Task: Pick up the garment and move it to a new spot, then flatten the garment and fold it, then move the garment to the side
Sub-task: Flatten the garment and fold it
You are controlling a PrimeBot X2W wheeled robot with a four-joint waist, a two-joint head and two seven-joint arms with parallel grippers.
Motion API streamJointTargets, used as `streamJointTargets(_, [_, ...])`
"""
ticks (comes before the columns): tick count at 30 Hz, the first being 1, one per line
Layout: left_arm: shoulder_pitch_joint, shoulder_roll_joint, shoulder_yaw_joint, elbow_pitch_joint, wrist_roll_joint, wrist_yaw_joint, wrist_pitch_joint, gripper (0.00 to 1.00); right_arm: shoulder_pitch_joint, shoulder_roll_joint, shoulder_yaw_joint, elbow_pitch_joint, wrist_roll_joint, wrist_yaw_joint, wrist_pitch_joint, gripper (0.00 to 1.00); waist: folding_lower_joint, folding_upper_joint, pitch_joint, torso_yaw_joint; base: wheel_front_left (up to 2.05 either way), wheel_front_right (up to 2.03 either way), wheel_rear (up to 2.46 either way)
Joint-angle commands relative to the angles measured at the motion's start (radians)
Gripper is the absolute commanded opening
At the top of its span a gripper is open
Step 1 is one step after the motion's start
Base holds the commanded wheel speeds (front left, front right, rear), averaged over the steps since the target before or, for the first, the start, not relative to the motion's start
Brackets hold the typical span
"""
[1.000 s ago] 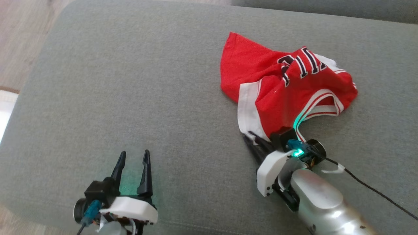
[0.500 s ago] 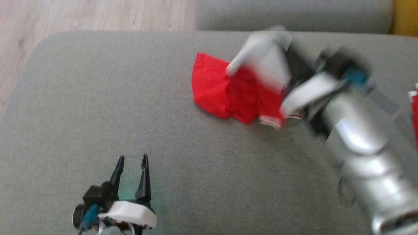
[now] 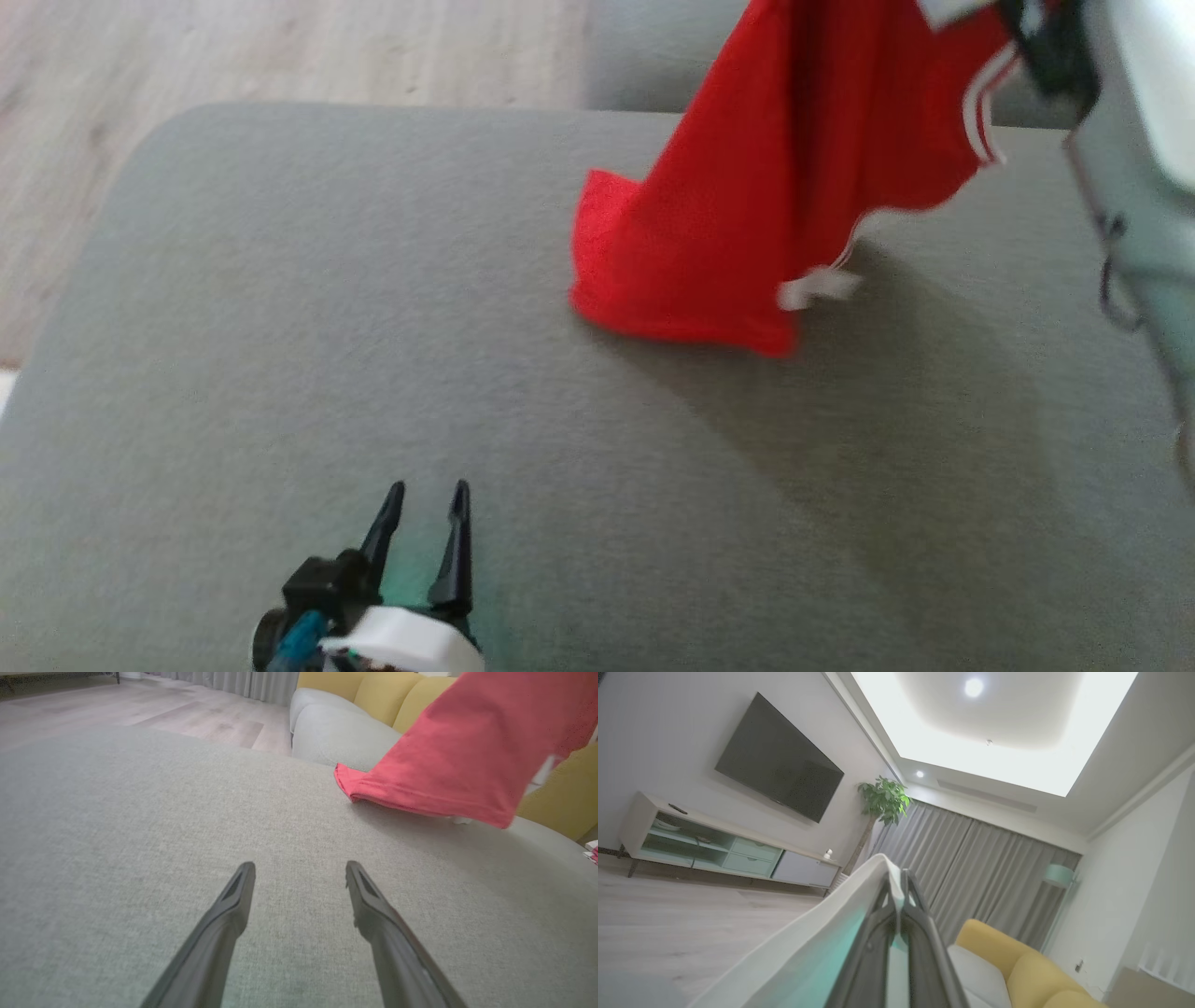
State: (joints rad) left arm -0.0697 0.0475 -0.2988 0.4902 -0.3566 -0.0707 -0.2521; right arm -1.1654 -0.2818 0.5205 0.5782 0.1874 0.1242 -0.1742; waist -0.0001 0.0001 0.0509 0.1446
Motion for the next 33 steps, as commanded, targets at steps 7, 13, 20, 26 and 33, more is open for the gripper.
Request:
streamJointTargets(7, [-0.067, 0.003, -0.025, -0.012, -0.029, 0.012, -0.010, 1.00, -0.244, 0.001, 0.027, 0.116, -0.068, 0.007, -0.050, 0.00, 0.0001, -0.0001, 0.052, 0.139, 0.00, 0.00, 0.00])
streamJointTargets(13, [-0.063, 0.003, -0.011, -0.007, -0.029, 0.017, -0.010, 1.00, -0.327, -0.011, -0.005, 0.202, -0.109, 0.007, -0.083, 0.00, 0.0001, -0.0001, 0.056, 0.164, 0.00, 0.00, 0.00])
streamJointTargets(20, [-0.058, 0.003, 0.015, -0.015, -0.024, 0.017, -0.010, 1.00, -0.139, -0.077, 0.043, 0.268, -0.064, 0.007, -0.087, 0.00, 0.0001, -0.0001, 0.050, 0.086, 0.00, 0.00, 0.00])
streamJointTargets(26, [-0.079, 0.003, 0.024, -0.026, -0.015, 0.013, -0.010, 1.00, 0.176, -0.161, 0.061, 0.169, 0.047, 0.007, -0.087, 0.00, 0.0001, -0.0001, 0.057, -0.003, 0.00, 0.00, 0.00])
streamJointTargets(33, [-0.102, 0.003, 0.035, -0.030, -0.005, 0.007, -0.010, 1.00, 0.542, -0.174, -0.012, -0.003, 0.114, 0.007, -0.087, 0.00, 0.0001, -0.0001, 0.063, -0.069, 0.00, 0.00, 0.00])
